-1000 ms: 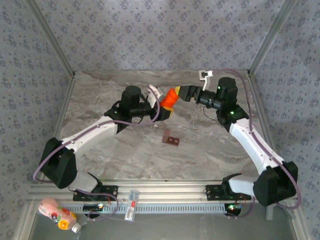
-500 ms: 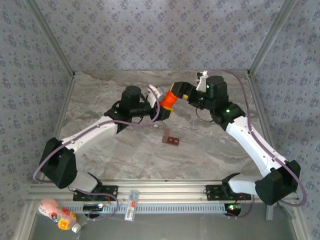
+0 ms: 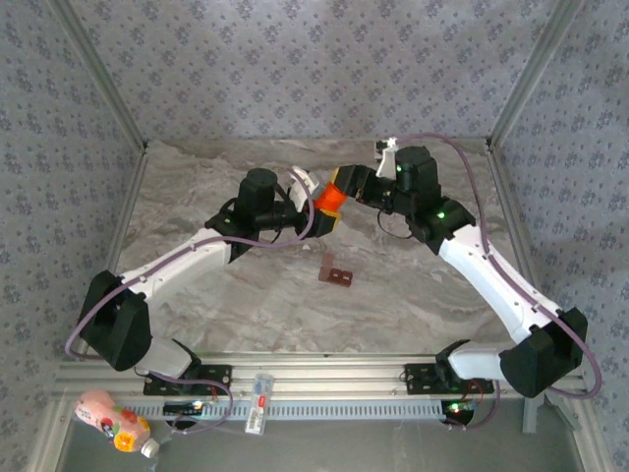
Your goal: Sort the pills into containers
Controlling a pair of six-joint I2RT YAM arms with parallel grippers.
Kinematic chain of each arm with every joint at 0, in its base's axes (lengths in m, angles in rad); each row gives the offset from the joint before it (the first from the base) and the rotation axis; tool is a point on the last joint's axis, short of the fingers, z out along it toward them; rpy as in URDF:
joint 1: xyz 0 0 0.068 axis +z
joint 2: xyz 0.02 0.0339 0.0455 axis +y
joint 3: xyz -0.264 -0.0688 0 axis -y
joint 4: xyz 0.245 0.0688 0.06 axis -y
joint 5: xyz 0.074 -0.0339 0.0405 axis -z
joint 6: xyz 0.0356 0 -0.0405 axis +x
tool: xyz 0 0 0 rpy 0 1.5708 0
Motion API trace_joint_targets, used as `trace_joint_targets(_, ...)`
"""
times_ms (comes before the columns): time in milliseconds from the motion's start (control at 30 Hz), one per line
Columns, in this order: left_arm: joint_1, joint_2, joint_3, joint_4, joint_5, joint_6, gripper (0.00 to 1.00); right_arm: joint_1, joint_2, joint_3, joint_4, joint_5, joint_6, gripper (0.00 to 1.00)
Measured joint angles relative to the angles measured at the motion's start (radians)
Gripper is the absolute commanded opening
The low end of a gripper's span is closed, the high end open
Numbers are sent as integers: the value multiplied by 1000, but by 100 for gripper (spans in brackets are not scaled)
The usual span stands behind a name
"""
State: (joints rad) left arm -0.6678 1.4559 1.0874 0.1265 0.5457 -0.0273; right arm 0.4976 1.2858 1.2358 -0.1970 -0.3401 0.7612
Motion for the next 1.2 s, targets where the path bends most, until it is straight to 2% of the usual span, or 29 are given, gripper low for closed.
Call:
trace_joint_targets(67, 0, 0, 0, 1, 0, 0, 0, -17, 2, -3, 13, -40, -32, 40)
trace_joint_targets(167, 0, 0, 0, 7, -3, 0, 0, -67, 3, -55, 117, -175, -128, 49)
trace_joint_targets(233, 0, 2, 0, 3, -4, 3, 0, -108, 9, -101, 203, -291, -198, 50)
trace_joint_targets(367, -2, 7, 0, 1, -3, 8, 0, -163, 42, -114, 264, -457, -283, 48)
trace_joint_targets(500, -2, 7, 0, -4, -3, 8, 0, -189, 74, -111, 298, -554, -315, 48)
trace_joint_targets(533, -2, 7, 0, -4, -2, 8, 0, -192, 75, -111, 303, -566, -319, 54)
trace_joint_targets(567, -2, 7, 0, -3, 0, 8, 0, -193, 75, -111, 307, -571, -323, 69)
trace_joint_targets(633, -2, 7, 0, 0, 6, 7, 0, -196, 75, -112, 309, -572, -328, 86)
trace_joint_targets(700, -2, 7, 0, 3, 7, 7, 0, -207, 75, -114, 312, -561, -329, 92)
trace_joint_targets(833, -2, 7, 0, 3, 6, 2, 0, -237, 59, -135, 333, -503, -250, 93)
trace_joint_targets(967, -2, 6, 0, 6, 8, 0, 0, -248, 6, -149, 335, -372, -116, 93)
trace_joint_targets(1067, -2, 6, 0, 7, 8, 0, 0, -230, -31, -149, 309, -256, -31, 93)
trace_joint_targets(1200, -2, 6, 0, 7, 8, 0, 0, -183, -53, -149, 266, -160, 7, 93)
